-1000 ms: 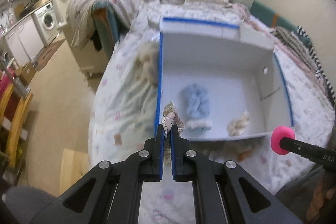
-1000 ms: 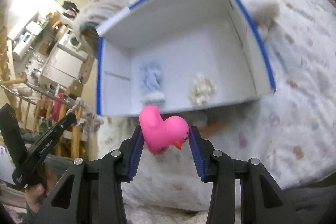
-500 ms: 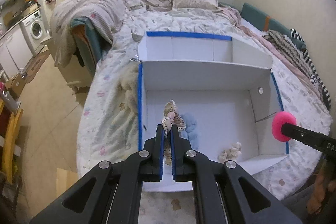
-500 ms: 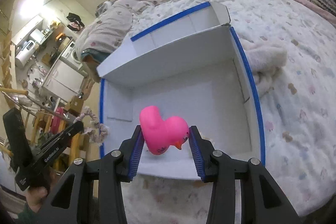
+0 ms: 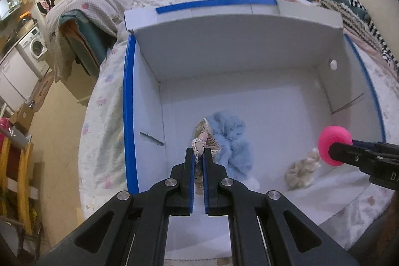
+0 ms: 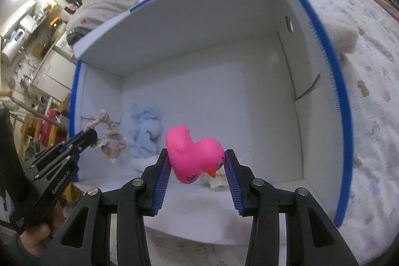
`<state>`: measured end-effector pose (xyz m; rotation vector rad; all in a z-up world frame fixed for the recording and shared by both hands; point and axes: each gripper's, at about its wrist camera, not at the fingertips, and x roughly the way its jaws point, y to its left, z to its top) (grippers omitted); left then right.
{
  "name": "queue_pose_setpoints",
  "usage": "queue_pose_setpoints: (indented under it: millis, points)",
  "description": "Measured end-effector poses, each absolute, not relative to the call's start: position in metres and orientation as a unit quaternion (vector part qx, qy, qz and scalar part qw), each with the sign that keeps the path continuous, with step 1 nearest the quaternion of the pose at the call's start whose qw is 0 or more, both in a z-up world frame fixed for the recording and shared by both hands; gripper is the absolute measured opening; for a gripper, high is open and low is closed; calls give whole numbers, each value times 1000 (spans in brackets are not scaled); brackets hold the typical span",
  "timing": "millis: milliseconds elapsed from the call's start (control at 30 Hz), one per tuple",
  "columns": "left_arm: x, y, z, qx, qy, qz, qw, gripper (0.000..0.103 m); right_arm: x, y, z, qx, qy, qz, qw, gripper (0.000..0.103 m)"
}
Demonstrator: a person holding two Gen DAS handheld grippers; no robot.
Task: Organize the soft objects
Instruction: 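Carry the beige scrunchie and pink duck over the box with both tools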
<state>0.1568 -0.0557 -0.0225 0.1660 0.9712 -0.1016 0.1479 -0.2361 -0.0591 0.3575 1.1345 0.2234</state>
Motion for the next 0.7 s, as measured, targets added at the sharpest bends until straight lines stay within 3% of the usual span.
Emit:
queue_pose_setpoints:
  millis: [700]
  points:
    - [163,-59,-44,96,487,-30,868,6,162,-202,-84,118,574,124,801,46]
